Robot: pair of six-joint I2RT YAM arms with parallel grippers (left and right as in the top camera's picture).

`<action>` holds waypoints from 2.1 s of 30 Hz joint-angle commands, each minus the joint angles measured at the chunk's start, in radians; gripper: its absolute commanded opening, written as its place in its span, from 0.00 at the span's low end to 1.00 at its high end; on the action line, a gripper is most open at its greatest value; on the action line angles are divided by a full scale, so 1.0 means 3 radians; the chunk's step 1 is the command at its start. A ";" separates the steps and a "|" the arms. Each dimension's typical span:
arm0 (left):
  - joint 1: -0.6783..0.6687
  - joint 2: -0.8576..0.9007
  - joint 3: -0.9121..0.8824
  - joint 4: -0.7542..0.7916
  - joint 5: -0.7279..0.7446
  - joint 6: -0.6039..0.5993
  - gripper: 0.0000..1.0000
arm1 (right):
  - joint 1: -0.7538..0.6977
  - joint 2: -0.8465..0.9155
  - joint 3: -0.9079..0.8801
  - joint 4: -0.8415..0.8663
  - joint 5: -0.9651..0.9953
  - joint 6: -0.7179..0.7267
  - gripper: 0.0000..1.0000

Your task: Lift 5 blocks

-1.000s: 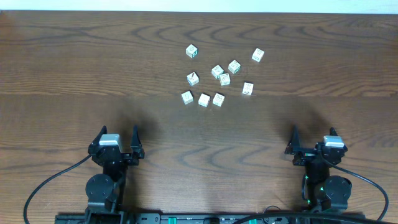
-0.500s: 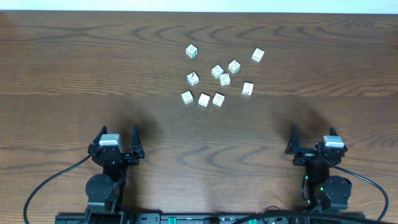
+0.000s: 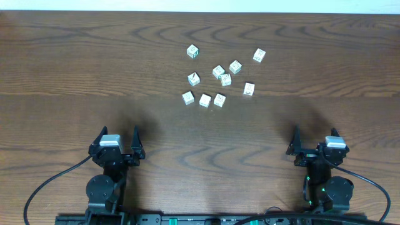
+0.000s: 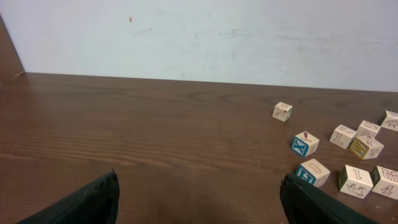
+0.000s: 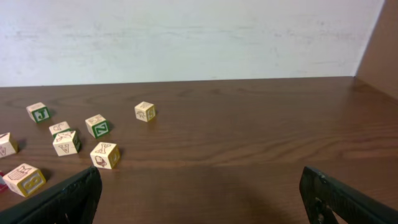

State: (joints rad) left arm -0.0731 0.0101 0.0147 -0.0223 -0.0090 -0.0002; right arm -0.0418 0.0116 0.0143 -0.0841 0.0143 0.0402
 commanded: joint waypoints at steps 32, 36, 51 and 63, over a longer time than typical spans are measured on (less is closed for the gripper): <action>-0.0006 -0.0020 -0.0036 -0.0148 -0.0206 -0.0004 0.83 | -0.0011 -0.0017 -0.0020 0.0048 0.0225 -0.0041 0.99; -0.0006 -0.0020 -0.0036 -0.0125 -0.0211 0.0037 0.83 | -0.0011 -0.0017 -0.0020 0.0072 0.0387 -0.0041 0.99; -0.0006 -0.0020 -0.0036 -0.0136 -0.0198 0.0074 0.83 | -0.0010 0.0140 0.0200 0.0048 -0.0760 0.0374 0.99; -0.0006 -0.0020 -0.0033 -0.0088 -0.0103 -0.0132 0.83 | 0.0013 0.1823 0.1617 -0.0535 -0.1038 0.0072 0.99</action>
State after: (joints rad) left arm -0.0738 0.0101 0.0147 -0.0120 -0.0486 -0.0151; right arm -0.0418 0.4438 0.3878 -0.1967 -0.2569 0.1074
